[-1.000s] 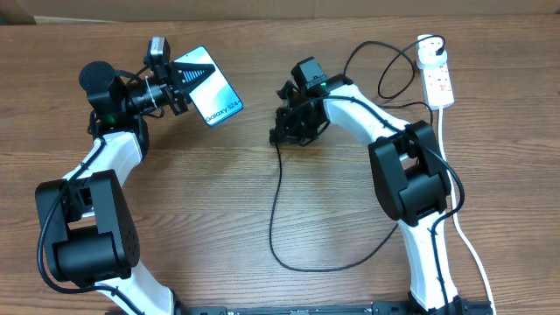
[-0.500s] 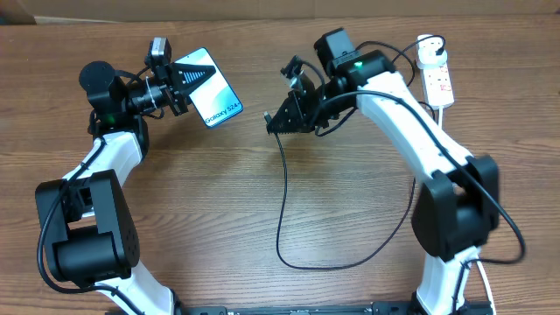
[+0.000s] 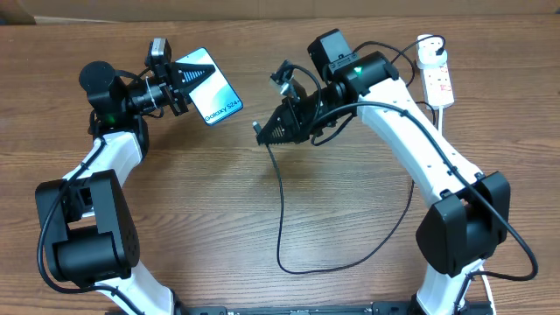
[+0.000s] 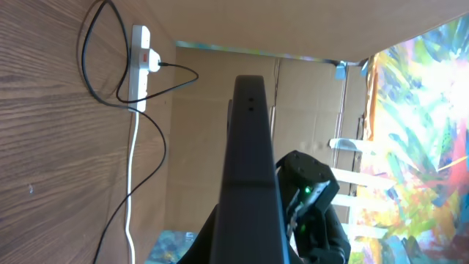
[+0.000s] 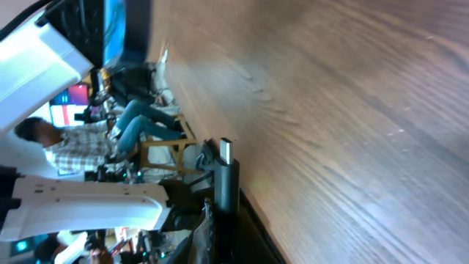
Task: Plug charger to phone and switch on socket
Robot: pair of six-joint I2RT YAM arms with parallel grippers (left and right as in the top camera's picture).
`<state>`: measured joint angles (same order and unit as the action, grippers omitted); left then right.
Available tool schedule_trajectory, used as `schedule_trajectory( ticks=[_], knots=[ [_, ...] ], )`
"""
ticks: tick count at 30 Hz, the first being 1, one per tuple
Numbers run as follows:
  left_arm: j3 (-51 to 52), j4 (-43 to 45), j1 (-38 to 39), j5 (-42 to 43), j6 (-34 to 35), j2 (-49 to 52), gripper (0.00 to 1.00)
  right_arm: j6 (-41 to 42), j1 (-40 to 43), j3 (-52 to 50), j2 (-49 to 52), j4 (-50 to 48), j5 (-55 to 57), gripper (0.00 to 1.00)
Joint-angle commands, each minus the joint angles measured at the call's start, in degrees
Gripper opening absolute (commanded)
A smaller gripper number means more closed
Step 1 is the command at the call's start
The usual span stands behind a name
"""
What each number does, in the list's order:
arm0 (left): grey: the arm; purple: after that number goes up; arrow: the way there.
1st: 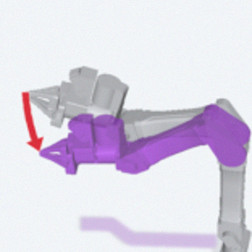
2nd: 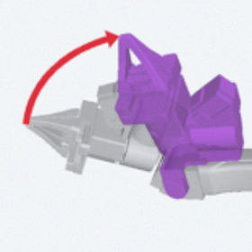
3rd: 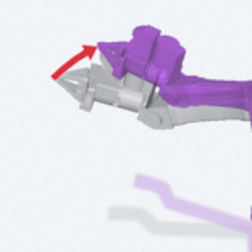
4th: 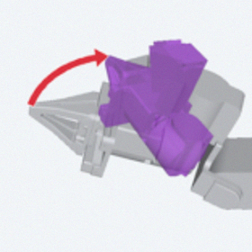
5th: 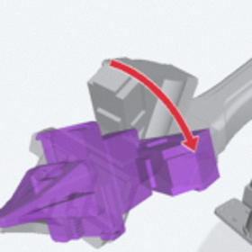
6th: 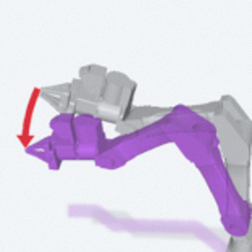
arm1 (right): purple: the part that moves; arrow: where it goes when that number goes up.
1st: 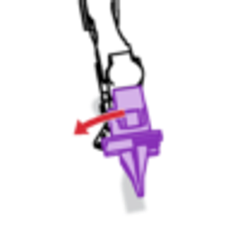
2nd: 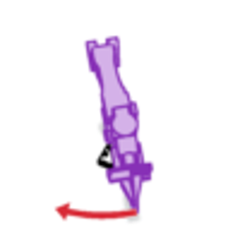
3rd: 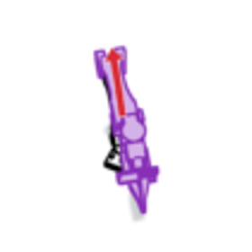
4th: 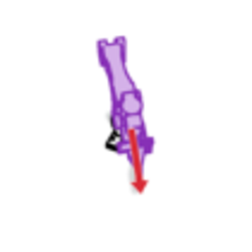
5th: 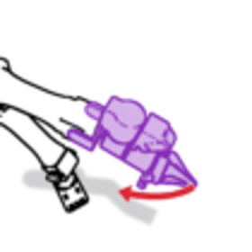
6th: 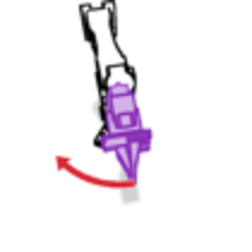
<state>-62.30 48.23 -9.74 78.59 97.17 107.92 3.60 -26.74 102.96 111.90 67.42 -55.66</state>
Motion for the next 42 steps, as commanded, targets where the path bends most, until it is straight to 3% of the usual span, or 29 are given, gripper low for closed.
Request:
schedule_trajectory(
  ticks=[1,42],
  knots=[
    [-1.3,0.4,-0.1,-0.6,0.6,-0.4,0.04,-0.6,-1.6,1.0,-2.6,-0.4,-2.8,0.04],
    [-1.3,0.4,0.4,1.8,4.5,-0.4,0.04,14.5,-4.8,0.9,-4.3,-14.9,0.6,0.04]
  ],
)
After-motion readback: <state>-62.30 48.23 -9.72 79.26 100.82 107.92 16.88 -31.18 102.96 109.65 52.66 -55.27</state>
